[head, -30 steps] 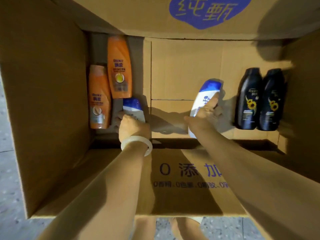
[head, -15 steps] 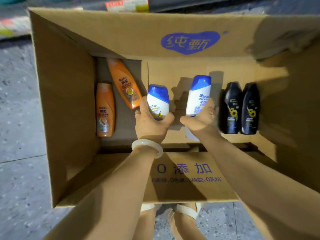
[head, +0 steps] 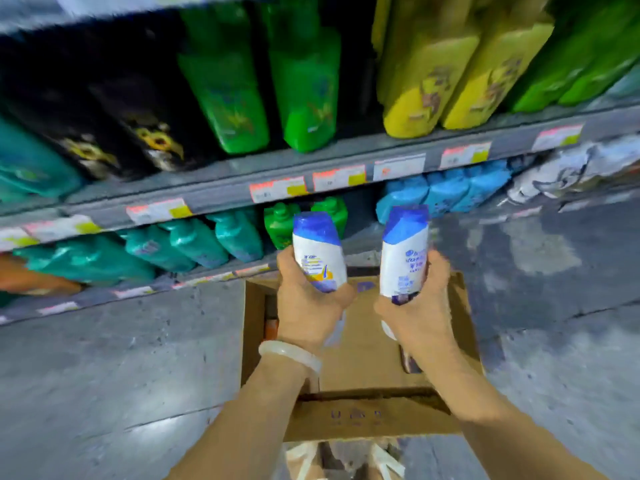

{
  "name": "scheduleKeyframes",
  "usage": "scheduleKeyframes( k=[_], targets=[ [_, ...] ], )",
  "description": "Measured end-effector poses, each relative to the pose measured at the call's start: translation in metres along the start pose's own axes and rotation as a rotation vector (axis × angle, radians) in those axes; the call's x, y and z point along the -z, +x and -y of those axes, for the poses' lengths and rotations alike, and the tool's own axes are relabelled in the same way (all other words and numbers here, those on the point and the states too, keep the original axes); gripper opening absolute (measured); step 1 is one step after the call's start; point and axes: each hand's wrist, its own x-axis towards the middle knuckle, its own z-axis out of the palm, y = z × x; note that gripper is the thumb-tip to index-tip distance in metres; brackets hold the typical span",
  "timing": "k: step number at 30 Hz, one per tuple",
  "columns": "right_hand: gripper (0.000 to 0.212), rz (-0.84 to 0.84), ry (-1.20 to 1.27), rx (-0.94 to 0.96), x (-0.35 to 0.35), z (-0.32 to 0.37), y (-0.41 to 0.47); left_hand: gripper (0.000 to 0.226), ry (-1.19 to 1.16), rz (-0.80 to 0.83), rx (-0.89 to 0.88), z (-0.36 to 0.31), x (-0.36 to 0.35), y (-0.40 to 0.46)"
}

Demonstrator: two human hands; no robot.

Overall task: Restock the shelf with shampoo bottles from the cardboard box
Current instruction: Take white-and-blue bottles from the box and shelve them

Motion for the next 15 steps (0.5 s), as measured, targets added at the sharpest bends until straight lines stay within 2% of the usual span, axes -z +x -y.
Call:
scheduleKeyframes(
  k=[3, 8, 15],
  targets=[
    [0.079, -0.013, 0.073, 0.157, 0.021, 0.097, -0.027, 0.057, -0.024, -0.055, -0.138, -0.097, 0.038, -0.018],
    [0.079, -0.014, 0.165, 0.377, 0.036, 0.236, -0.065, 0.062, -0.019, -0.149, -0.370, -0.239, 0.105, -0.045],
    [0.082, 0.062, 0.183, 0.646, 0.042, 0.376, -0.121, 0.060, -0.049, -0.360, -0.595, -0.370, 0.199, -0.104]
  ],
)
